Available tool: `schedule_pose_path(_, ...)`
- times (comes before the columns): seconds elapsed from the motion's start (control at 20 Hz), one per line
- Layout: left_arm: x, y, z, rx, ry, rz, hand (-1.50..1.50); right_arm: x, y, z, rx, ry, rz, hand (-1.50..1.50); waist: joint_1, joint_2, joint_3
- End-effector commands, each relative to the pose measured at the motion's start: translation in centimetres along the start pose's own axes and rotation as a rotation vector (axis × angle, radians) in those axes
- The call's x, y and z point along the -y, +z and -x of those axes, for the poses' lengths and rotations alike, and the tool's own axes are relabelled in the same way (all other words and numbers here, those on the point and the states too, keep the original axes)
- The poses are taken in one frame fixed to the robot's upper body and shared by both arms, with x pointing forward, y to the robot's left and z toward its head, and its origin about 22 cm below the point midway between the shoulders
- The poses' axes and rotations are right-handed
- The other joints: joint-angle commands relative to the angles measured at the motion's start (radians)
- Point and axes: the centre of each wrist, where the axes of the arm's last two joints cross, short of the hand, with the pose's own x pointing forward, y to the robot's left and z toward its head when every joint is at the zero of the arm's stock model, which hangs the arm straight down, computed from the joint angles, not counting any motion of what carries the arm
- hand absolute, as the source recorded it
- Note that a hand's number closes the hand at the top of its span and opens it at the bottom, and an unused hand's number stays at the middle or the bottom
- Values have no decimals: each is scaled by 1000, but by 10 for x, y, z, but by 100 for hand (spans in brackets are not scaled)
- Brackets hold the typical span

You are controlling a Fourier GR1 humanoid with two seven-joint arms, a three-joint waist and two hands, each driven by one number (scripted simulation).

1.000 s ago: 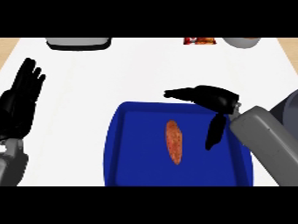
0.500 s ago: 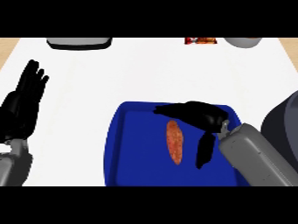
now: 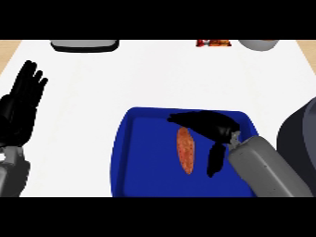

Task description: Pick the sweet potato from the tray and place it in the pot

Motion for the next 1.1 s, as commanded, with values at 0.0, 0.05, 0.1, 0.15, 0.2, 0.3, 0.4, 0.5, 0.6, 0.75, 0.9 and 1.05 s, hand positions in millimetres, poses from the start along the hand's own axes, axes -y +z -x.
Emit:
schedule_pose_path(0.0,7,6,6,15,1,1,0,-9,-1,8,-3,-6,4,-150,0,0,0)
schedule_pose_path(0.05,6,13,3,5,6,-3,0,2,-11,17,7,0,-3,-150,4,1,0)
schedule_pose_path(0.1,25,4,11,11,8,-3,0,-19,-17,7,13,4,6,-150,0,1,0)
schedule_pose_path(0.15,7,-9,9,13,8,-7,0,-24,-21,9,8,6,-13,-150,0,1,0)
schedule_pose_path(0.2,6,7,-5,-5,-8,-6,0,-25,-7,9,0,16,-10,-150,0,-1,0)
schedule_pose_path(0.3,-12,10,25,-2,11,3,0,-26,-39,-8,-22,16,13,-150,5,1,0)
schedule_pose_path(0.4,8,-3,2,12,1,-10,0,-26,-24,4,-43,29,-13,-150,-1,0,0)
schedule_pose_path(0.5,1,6,4,6,-20,-1,0,-44,-29,11,-44,21,-2,-150,1,0,0)
schedule_pose_path(0.6,3,5,4,7,-4,9,0,-41,-43,25,-59,28,-9,-150,5,1,0)
schedule_pose_path(0.75,-6,-4,-13,12,4,-19,0,-41,-46,15,-25,18,-24,-150,2,1,0)
schedule_pose_path(0.9,0,-10,-8,7,1,8,0,-53,-44,23,66,155,-38,150,3,2,0)
schedule_pose_path(1.05,-4,3,7,2,-3,-7,0,-41,-46,7,80,131,-16,150,0,0,0)
